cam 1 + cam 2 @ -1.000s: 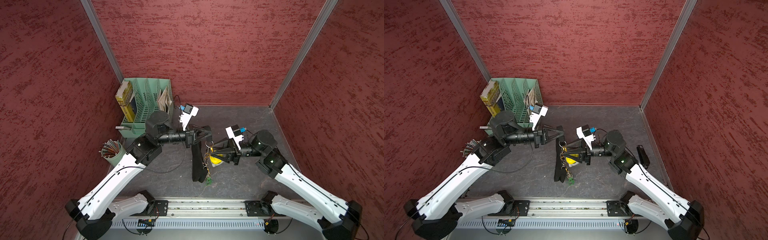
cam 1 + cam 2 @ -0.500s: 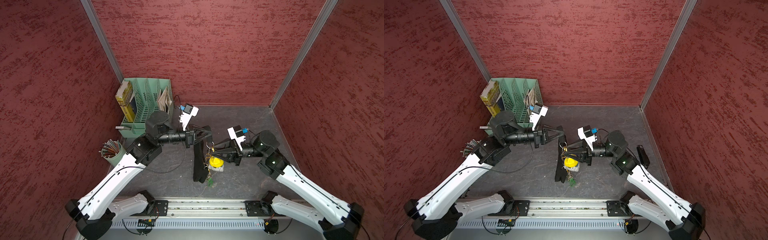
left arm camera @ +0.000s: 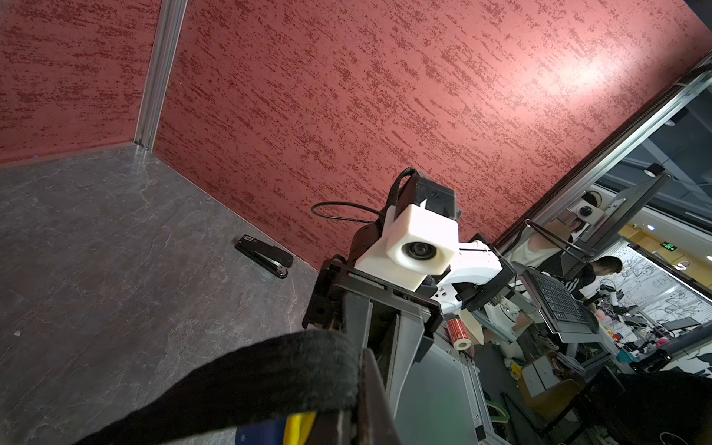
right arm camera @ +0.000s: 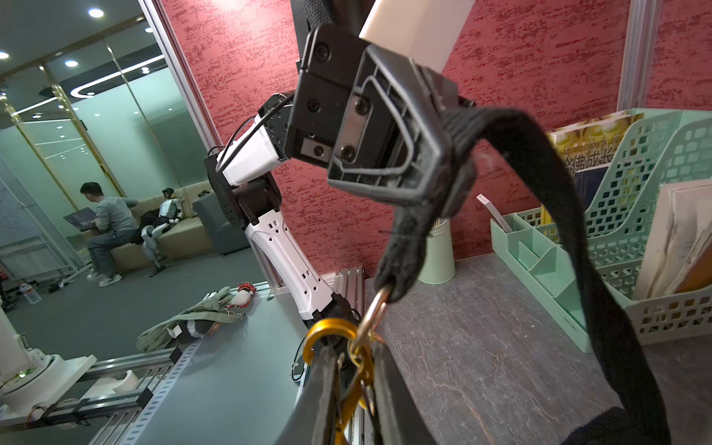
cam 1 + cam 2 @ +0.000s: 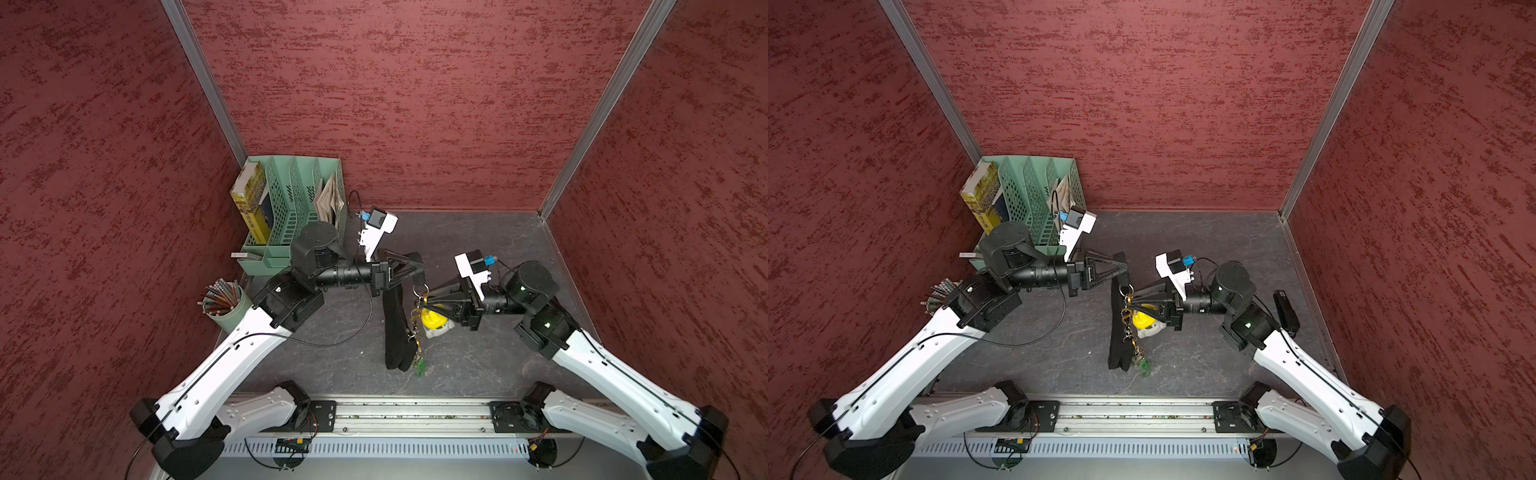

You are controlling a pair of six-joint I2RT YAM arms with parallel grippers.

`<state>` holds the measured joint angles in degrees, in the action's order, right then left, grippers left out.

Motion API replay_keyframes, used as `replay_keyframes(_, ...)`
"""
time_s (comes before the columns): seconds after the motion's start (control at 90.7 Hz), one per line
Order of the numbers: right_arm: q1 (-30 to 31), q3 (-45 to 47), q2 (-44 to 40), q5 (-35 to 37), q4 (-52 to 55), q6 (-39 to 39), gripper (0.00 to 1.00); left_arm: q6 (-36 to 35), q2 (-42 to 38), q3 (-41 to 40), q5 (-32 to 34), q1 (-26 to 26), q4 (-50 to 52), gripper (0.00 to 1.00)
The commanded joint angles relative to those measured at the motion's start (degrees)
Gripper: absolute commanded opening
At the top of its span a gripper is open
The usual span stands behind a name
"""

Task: Remove the decoration from the bag
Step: Remove the decoration item from the bag.

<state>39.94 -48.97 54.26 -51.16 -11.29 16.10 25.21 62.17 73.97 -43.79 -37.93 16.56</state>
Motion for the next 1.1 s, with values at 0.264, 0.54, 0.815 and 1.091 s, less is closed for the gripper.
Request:
replay_keyframes(0.264,0.5,-0.9,-1.1,10.8,3.5,4.9,0.00,-3.0,-2.2,-1.4,-5.7,0.0,-4.6,0.00)
replay_keyframes(0.54,0.6,-2.2,-0.3,12.8,6.3,5.5,0.00,-2.9,-1.7,-1.4,-9.2,-0.8,-5.1,0.00)
replay_keyframes(0.815,0.6,-2.4,-1.2,14.8,7.2,5.1,0.00,-1.0,0.1,-1.4,-8.2,-0.9,-3.1,0.00)
replay_keyframes(1.091,0.6,-1.8,-2.3,10.3,5.0,5.1,0.00,-0.3,2.6,-1.3,-7.4,0.2,-1.9,0.00)
